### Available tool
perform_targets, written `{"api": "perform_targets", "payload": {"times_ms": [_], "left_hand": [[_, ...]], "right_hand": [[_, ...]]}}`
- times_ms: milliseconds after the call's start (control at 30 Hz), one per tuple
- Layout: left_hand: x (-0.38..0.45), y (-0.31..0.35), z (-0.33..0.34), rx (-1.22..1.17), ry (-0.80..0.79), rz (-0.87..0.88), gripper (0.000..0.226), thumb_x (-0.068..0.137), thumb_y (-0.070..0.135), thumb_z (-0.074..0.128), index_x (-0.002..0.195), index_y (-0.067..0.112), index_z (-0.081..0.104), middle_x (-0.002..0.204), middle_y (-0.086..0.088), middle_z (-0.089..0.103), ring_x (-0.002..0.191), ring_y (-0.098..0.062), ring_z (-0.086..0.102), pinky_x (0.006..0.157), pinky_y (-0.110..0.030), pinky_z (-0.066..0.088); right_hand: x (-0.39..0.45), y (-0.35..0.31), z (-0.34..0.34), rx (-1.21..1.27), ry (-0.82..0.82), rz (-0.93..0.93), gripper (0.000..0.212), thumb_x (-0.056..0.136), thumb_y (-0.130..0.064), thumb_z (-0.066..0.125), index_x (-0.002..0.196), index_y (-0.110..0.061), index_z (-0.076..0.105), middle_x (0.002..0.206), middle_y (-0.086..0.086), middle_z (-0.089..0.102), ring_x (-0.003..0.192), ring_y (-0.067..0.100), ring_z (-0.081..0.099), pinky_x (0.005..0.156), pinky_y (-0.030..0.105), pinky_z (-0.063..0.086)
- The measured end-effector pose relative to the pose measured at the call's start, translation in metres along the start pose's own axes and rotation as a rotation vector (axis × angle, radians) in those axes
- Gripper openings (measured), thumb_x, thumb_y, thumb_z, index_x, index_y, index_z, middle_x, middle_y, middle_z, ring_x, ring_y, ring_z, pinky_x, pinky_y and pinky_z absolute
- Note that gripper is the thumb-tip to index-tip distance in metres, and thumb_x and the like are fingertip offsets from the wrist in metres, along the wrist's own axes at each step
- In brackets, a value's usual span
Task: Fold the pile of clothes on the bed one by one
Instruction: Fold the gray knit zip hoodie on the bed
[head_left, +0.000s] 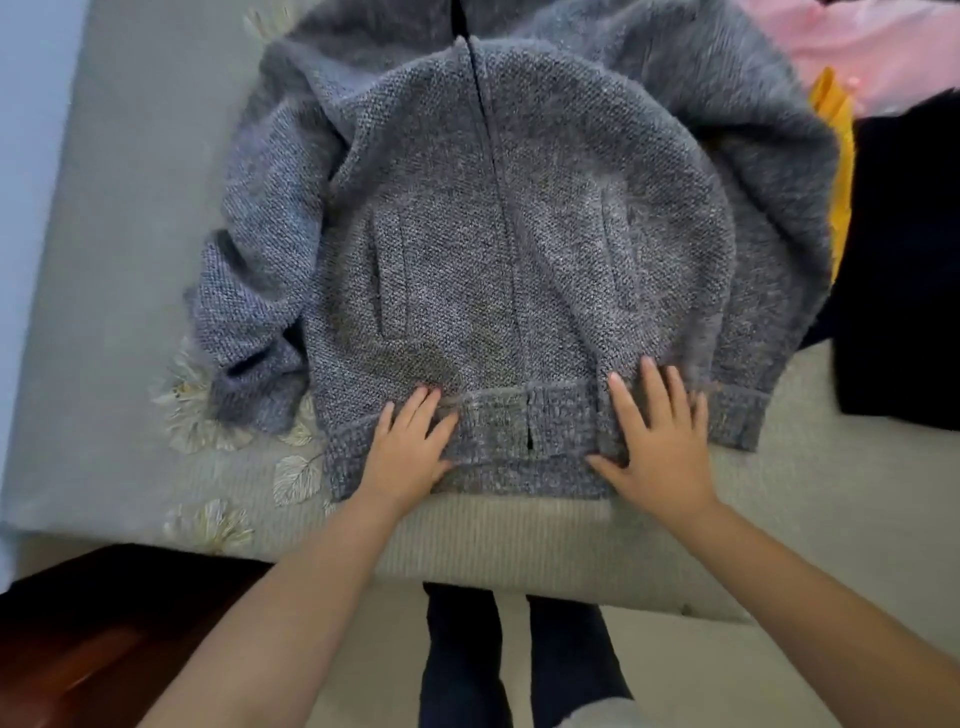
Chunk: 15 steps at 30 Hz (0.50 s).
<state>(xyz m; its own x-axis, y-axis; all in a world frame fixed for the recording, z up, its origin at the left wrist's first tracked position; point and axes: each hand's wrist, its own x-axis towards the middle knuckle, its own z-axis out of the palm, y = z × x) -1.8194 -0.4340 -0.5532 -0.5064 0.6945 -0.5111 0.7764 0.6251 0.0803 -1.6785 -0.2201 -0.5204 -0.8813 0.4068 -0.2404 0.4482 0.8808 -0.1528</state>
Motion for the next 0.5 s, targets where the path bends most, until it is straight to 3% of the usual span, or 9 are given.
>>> {"api": "perform_targets", "payload": {"times_ms": [33,67,133,233,333,400,433,467,500], "left_hand": [[0.002,-0.002,-0.002,0.0,0.128,0.082,0.033,0.069,0.01,0.074,0.1,0.004,0.066,0.119,-0.028,0.056,0.112,-0.04,0.054,0.09,-0.053,0.044],[0.002,-0.006,-0.005,0.015,0.209,0.149,0.022,0.055,0.002,0.075,0.076,0.0,0.068,0.092,-0.027,0.067,0.086,-0.038,0.066,0.07,-0.044,0.054],[-0.004,-0.011,-0.015,0.026,0.242,0.259,0.025,0.038,-0.007,0.076,0.056,0.001,0.061,0.056,-0.015,0.059,0.05,-0.027,0.06,0.042,-0.023,0.045],[-0.026,-0.022,-0.024,0.05,0.193,0.474,0.039,0.025,-0.009,0.082,0.051,0.005,0.057,0.044,-0.006,0.047,0.038,-0.019,0.047,0.035,-0.013,0.026],[-0.057,-0.032,-0.02,0.05,0.176,0.597,0.025,0.041,-0.009,0.075,0.054,0.004,0.058,0.046,-0.008,0.049,0.041,-0.02,0.05,0.037,-0.015,0.032],[-0.072,-0.034,-0.009,0.073,0.222,0.535,0.012,0.058,-0.004,0.061,0.067,0.003,0.062,0.061,-0.013,0.058,0.054,-0.025,0.059,0.045,-0.023,0.042],[-0.076,-0.036,-0.001,0.108,0.183,0.412,0.018,0.072,0.0,0.056,0.088,0.003,0.063,0.086,-0.018,0.062,0.079,-0.028,0.063,0.062,-0.029,0.048],[-0.078,-0.039,0.01,0.144,0.085,0.245,0.031,0.086,0.011,0.051,0.117,0.005,0.054,0.119,-0.019,0.053,0.112,-0.029,0.052,0.087,-0.036,0.044],[-0.08,-0.042,0.016,0.174,-0.035,0.081,0.048,0.093,0.027,0.045,0.137,0.01,0.034,0.143,-0.014,0.032,0.133,-0.027,0.029,0.104,-0.041,0.028]], "right_hand": [[-0.001,-0.002,0.002,-0.034,0.054,-0.032,0.072,0.063,-0.026,0.082,0.127,-0.007,0.054,0.123,0.03,0.054,0.111,0.048,0.053,0.091,0.066,0.033],[-0.002,-0.002,0.003,-0.072,0.131,-0.064,0.069,0.054,-0.008,0.086,0.119,-0.005,0.061,0.106,0.028,0.063,0.094,0.043,0.062,0.085,0.062,0.041],[-0.007,0.0,0.001,-0.159,0.3,-0.138,0.053,0.048,0.009,0.079,0.099,-0.005,0.071,0.075,0.016,0.066,0.067,0.03,0.064,0.083,0.045,0.044],[-0.019,0.011,-0.015,-0.167,0.404,-0.217,0.026,0.059,0.007,0.059,0.079,-0.005,0.072,0.063,0.008,0.061,0.064,0.024,0.057,0.077,0.035,0.026],[-0.049,0.021,-0.02,-0.281,0.251,-0.258,0.027,0.056,0.0,0.057,0.079,-0.003,0.071,0.07,0.008,0.065,0.064,0.026,0.062,0.075,0.035,0.025],[-0.068,0.021,-0.015,-0.382,0.011,-0.154,0.038,0.07,0.0,0.051,0.105,-0.001,0.065,0.096,0.015,0.065,0.089,0.031,0.06,0.086,0.038,0.023],[-0.074,0.02,-0.011,-0.411,-0.155,-0.029,0.046,0.082,-0.004,0.046,0.128,-0.005,0.049,0.119,0.017,0.055,0.112,0.032,0.05,0.097,0.041,0.019],[-0.077,0.018,-0.006,-0.429,-0.283,0.089,0.056,0.09,-0.013,0.043,0.143,-0.012,0.025,0.139,0.016,0.036,0.13,0.031,0.031,0.106,0.047,0.012],[-0.077,0.015,0.0,-0.458,-0.369,0.154,0.066,0.093,-0.021,0.042,0.147,-0.019,0.003,0.15,0.012,0.016,0.139,0.03,0.012,0.11,0.052,0.004]]}}
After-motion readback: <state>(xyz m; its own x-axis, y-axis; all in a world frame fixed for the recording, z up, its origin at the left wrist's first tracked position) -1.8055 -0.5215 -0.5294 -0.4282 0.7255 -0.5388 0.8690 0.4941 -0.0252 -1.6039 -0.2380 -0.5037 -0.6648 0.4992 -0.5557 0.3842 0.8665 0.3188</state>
